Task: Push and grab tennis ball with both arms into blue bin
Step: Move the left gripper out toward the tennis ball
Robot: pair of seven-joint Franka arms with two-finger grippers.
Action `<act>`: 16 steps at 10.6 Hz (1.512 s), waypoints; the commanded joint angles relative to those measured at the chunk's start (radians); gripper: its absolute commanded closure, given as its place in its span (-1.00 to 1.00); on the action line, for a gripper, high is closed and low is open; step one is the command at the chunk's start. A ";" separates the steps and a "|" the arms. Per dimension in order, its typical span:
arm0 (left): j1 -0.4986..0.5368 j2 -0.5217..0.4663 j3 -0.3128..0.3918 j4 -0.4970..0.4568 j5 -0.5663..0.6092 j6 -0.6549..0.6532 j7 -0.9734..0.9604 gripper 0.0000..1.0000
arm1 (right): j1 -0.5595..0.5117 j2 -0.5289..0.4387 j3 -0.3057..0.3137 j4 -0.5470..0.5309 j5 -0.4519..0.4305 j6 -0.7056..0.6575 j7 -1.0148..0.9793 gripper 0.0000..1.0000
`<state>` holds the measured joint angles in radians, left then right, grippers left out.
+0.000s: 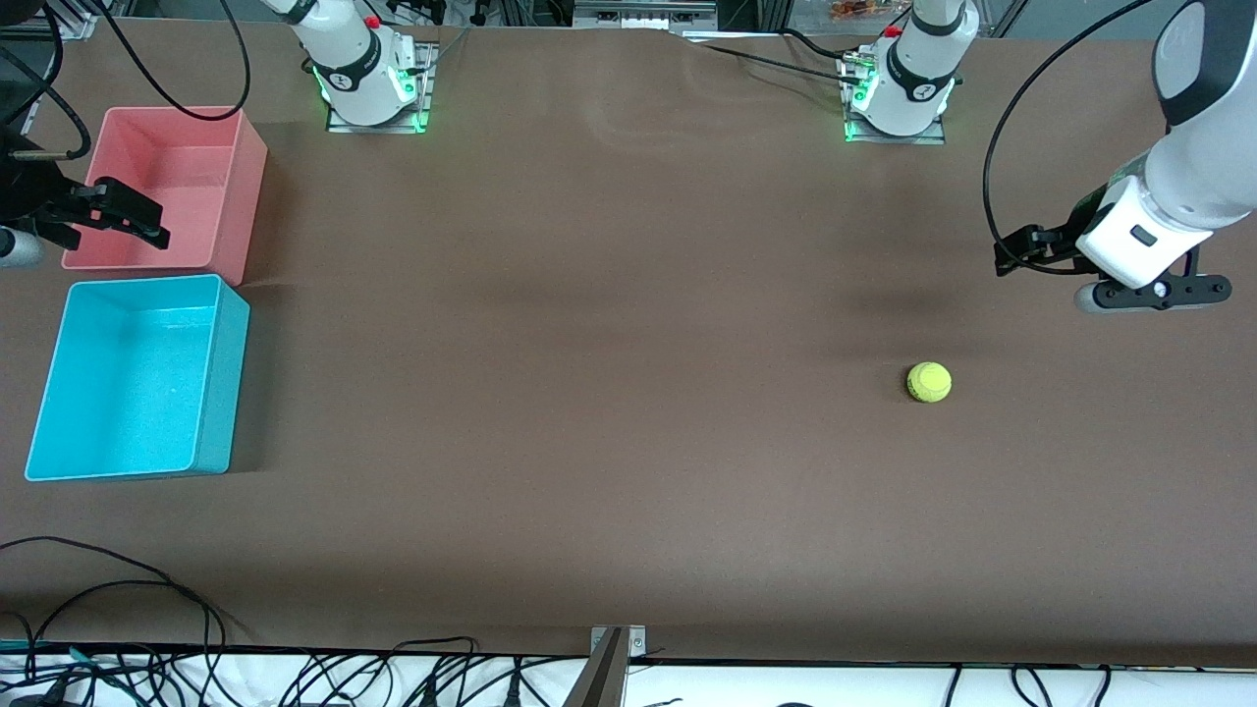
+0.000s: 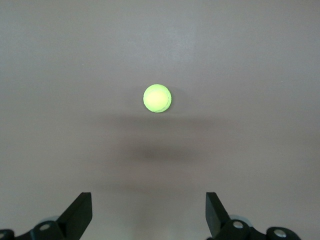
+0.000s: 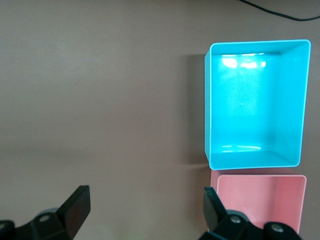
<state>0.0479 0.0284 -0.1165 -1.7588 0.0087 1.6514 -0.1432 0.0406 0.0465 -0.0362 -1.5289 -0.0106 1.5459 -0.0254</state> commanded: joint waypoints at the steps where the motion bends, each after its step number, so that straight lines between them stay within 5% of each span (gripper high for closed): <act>1: 0.016 -0.053 0.000 -0.144 -0.019 0.128 0.013 -1.00 | 0.001 0.007 0.007 0.009 0.008 0.014 0.024 -1.00; 12: 0.021 -0.016 0.001 -0.465 -0.006 0.632 0.013 -1.00 | 0.002 0.004 0.010 0.007 0.024 0.000 0.022 -1.00; 16: 0.021 0.044 0.003 -0.492 -0.006 0.706 0.013 -1.00 | 0.025 0.010 0.010 0.010 0.017 0.017 0.024 -1.00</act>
<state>0.0657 0.0429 -0.1158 -2.2447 0.0085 2.3182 -0.1432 0.0467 0.0527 -0.0274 -1.5290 0.0050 1.5590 -0.0113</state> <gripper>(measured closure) 0.000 0.000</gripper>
